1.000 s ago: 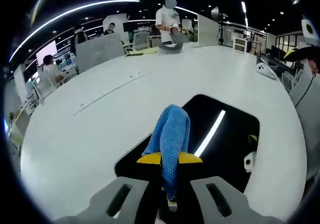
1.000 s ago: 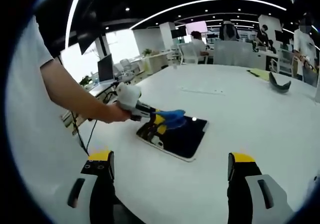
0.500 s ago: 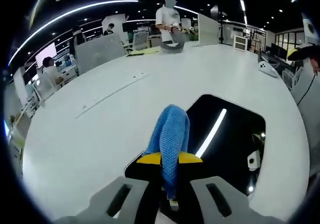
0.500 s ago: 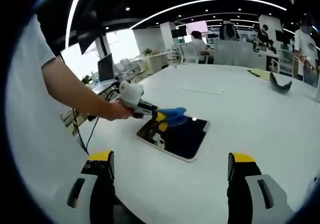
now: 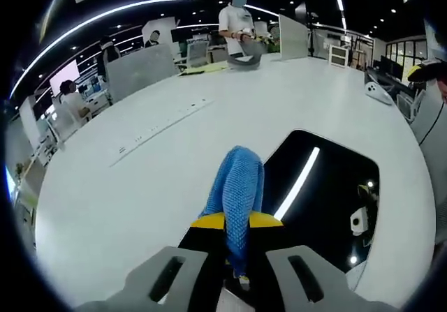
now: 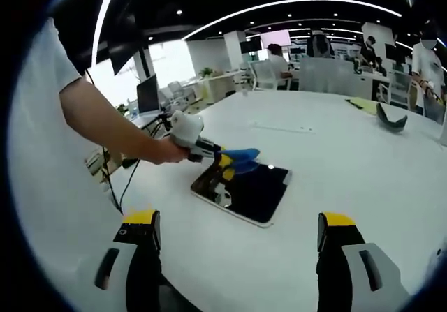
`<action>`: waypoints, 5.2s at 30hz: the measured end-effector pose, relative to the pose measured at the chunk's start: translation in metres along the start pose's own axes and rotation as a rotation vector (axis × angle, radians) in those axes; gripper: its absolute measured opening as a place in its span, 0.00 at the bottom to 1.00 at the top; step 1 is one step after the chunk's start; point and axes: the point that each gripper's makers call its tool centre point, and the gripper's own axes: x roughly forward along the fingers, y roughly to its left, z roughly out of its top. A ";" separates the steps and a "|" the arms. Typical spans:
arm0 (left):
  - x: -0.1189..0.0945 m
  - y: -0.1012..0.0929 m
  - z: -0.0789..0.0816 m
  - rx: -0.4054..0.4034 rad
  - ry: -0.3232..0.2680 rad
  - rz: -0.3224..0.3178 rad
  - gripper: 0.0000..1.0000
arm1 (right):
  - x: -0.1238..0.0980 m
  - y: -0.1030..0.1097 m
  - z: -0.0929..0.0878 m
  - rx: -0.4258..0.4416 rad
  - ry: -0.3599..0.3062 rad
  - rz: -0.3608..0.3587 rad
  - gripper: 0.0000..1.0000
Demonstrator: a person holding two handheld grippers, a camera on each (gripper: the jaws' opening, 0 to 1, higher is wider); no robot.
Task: Wipe the mirror surface with the cleaning cloth until all visible marks leave the cleaned area.
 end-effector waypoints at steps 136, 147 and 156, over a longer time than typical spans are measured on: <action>-0.072 -0.056 -0.055 -0.121 -0.039 0.097 0.06 | -0.005 0.045 0.000 -0.099 -0.008 0.068 0.91; -0.080 -0.064 -0.061 -0.110 -0.033 0.103 0.06 | -0.001 0.046 0.009 -0.121 -0.021 0.081 0.93; -0.086 -0.068 -0.066 -0.138 -0.039 0.118 0.06 | -0.001 0.044 0.005 -0.139 -0.017 0.084 0.92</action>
